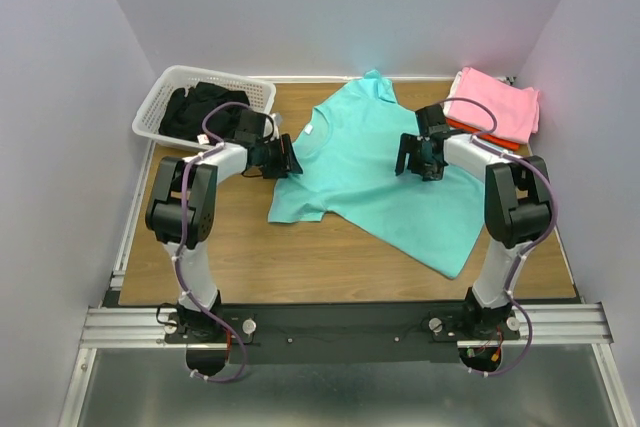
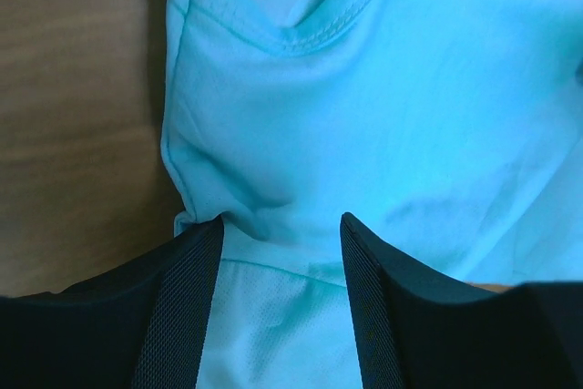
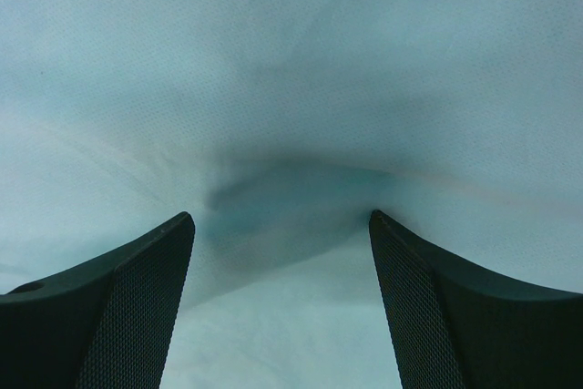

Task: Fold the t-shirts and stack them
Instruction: Flatten the tshirt out

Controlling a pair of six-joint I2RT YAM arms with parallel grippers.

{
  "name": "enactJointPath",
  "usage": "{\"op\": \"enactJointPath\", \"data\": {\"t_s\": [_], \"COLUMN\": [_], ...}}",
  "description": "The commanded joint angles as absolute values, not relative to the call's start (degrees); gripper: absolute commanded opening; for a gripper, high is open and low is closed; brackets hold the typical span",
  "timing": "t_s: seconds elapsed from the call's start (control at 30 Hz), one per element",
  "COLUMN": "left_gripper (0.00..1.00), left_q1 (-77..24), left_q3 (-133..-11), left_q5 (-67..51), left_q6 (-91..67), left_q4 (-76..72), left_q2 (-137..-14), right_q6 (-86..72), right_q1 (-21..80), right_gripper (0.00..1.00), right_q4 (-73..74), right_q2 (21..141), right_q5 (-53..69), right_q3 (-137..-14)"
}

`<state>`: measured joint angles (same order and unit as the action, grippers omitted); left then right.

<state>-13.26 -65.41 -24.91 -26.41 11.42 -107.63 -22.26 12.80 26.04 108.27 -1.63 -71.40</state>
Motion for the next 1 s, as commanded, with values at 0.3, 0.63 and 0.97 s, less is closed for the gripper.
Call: {"op": "enactJointPath", "data": {"t_s": [0.3, 0.63, 0.97], "left_gripper": [0.64, 0.58, 0.50], "left_q1": [-16.00, -16.35, -16.70], "left_q3": [-85.17, -64.28, -48.87], "left_q5": [-21.45, -9.50, -5.80], "left_q6": [-23.03, -21.89, -23.29], "left_q4": [15.73, 19.68, 21.01], "left_q2": [-114.36, -90.99, -84.81], "right_q6": [-20.04, -21.35, -22.59], "right_q1": [12.92, 12.83, 12.92], "right_gripper": [0.84, 0.85, 0.84], "right_q4": [30.15, 31.29, 31.82], "right_q2": [112.15, 110.74, 109.69], "right_q5": [-1.06, 4.30, 6.06], "right_q3": [-76.90, -77.96, -76.99]}}
